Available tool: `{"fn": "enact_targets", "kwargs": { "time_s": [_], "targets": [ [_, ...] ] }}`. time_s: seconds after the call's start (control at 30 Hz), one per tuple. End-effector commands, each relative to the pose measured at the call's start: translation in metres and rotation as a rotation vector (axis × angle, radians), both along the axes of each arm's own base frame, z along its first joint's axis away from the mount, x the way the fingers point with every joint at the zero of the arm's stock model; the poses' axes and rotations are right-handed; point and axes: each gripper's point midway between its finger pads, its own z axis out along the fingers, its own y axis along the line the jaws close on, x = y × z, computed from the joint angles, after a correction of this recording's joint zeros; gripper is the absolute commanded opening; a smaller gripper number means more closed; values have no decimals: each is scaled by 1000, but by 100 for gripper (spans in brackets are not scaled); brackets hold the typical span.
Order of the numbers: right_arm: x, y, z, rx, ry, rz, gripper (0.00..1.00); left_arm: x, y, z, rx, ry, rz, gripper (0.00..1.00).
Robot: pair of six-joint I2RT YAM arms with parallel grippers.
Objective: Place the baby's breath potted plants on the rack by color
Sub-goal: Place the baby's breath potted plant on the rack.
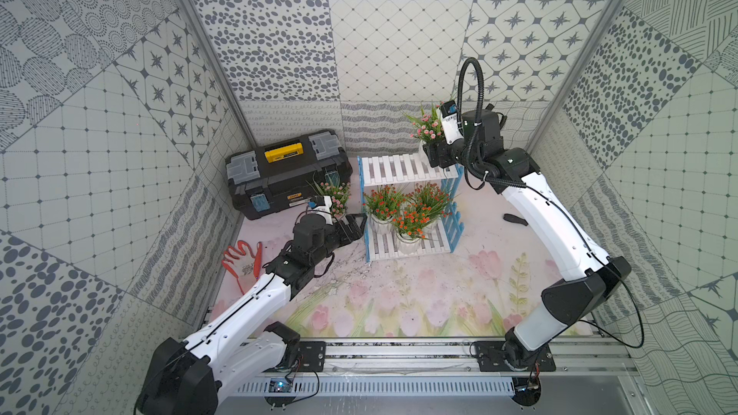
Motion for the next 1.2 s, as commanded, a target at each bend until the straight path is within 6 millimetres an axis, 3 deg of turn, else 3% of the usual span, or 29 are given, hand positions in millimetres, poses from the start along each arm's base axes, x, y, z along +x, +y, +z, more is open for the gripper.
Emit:
{"fn": "enact_targets", "kwargs": {
  "time_s": [0.0,0.83,1.17],
  "targets": [
    [2,-5,43,64,-105,-15,73,5,-5,16,-22,-60,-15,96],
    [18,-2,10,87,7,-4,74,4,-4,14,-25,-56,-11,96],
    [11,-5,23,82,-8,2,75,5,-5,12,-30,-52,-13,96]
  ]
}}
